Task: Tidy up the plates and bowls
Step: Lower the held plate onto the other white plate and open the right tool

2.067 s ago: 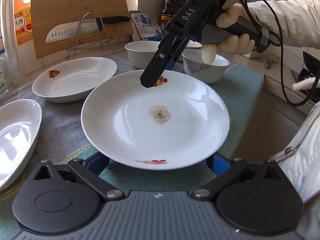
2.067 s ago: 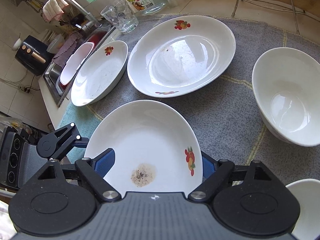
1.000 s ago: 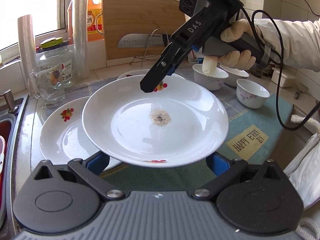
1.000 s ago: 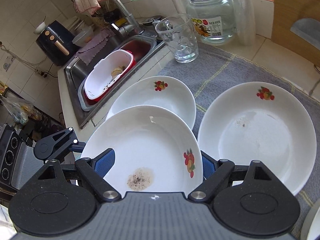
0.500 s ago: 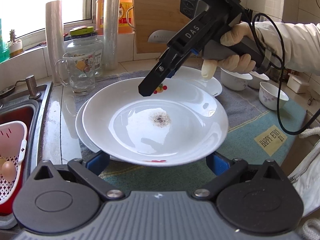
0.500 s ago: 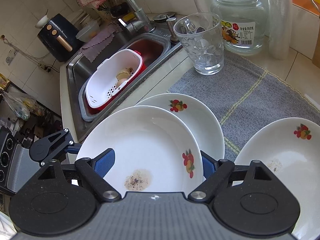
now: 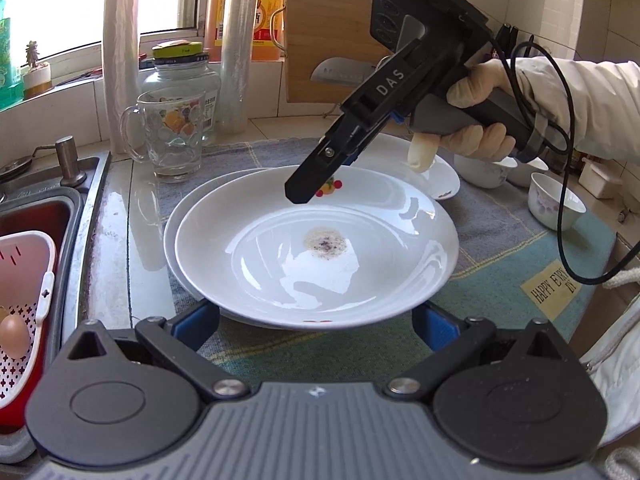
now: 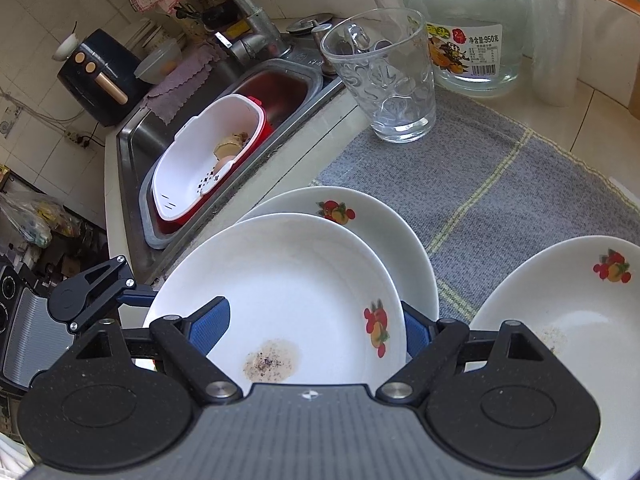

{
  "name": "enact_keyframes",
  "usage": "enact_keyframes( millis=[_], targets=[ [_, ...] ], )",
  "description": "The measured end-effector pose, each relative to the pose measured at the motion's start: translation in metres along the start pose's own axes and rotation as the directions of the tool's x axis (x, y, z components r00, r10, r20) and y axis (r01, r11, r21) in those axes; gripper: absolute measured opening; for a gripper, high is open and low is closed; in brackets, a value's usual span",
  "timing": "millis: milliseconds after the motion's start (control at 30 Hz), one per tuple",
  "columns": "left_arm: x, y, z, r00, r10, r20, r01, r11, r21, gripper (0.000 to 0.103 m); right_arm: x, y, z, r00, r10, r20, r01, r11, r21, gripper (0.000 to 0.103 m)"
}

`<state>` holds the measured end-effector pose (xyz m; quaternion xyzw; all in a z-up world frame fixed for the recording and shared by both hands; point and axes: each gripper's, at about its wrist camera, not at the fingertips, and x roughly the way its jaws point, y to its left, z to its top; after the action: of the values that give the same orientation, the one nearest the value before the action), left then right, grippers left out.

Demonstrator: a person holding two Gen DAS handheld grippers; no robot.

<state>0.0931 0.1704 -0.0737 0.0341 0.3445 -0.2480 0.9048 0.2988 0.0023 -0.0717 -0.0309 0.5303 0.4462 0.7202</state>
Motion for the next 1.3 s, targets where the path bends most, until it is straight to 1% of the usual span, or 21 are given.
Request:
enact_keyframes(
  millis=[433, 600, 933, 1300],
  targets=[
    [0.005, 0.005, 0.001, 1.000, 0.011, -0.005, -0.011, 1.000, 0.002, 0.102, -0.003, -0.006, -0.001, 1.000, -0.016, -0.008, 0.016, 1.000, 0.018, 0.091],
    [0.006, 0.007, 0.001, 1.000, 0.016, -0.006, -0.016, 1.000, -0.005, 0.102, -0.009, -0.004, -0.005, 1.000, -0.021, -0.003, 0.021, 1.000, 0.020, 0.091],
    [0.006, 0.005, 0.002, 1.000, 0.029, -0.003, -0.029, 1.000, 0.010, 0.102, -0.019, 0.000, -0.010, 0.999, -0.036, 0.015, 0.036, 0.999, 0.019, 0.091],
    [0.003, 0.000, 0.002, 0.999, 0.038, 0.014, -0.038, 0.999, 0.004, 0.102, -0.023, 0.009, -0.016, 0.996, -0.083, 0.021, 0.083, 0.997, -0.006, 0.092]
  ],
)
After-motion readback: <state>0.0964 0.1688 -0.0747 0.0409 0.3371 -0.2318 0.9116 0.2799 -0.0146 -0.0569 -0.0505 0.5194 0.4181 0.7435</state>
